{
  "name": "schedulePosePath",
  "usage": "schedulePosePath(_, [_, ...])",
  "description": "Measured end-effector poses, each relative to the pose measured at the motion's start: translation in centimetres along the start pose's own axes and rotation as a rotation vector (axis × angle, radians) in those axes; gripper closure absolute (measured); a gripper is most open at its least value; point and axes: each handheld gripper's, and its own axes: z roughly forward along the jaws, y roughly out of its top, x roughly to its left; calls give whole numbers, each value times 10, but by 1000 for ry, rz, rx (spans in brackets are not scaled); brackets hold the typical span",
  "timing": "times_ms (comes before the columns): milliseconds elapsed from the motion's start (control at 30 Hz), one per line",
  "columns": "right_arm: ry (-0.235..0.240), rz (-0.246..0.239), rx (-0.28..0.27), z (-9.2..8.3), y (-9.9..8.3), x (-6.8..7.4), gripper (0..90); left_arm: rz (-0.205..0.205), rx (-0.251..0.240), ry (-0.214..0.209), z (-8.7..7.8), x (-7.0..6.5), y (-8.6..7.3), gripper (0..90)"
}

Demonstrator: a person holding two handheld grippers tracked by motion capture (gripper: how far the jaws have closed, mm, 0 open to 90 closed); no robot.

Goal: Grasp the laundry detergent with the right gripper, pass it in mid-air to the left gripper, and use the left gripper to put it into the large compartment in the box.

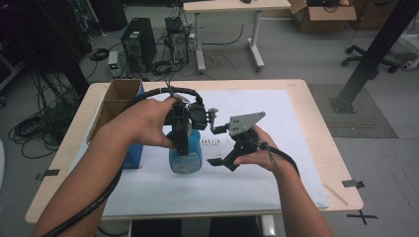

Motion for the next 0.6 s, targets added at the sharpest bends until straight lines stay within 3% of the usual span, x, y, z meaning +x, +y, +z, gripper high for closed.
schedulePosePath(33, [0,0,0,0,0,0,9,0,0,0,0,0,0,384])
schedulePosePath(67, [-13,-7,36,-10,3,-4,9,-39,1,-5,-2,2,-1,384])
schedulePosePath(100, [-13,-7,36,-10,3,-4,9,-39,1,-5,-2,2,-1,383])
schedulePosePath(167, [-30,-15,86,-28,8,-11,10,-70,3,-19,-6,5,-4,383])
schedulePosePath(433, [-73,0,195,-60,16,-23,17,-117,-3,-26,-15,10,-12,383])
schedulePosePath(467, [-85,0,242,-68,17,-26,17,-127,-6,-26,-16,10,-13,383])
schedulePosePath(600, [-99,13,325,-82,20,-31,20,-181,-6,-27,-23,15,-22,383])
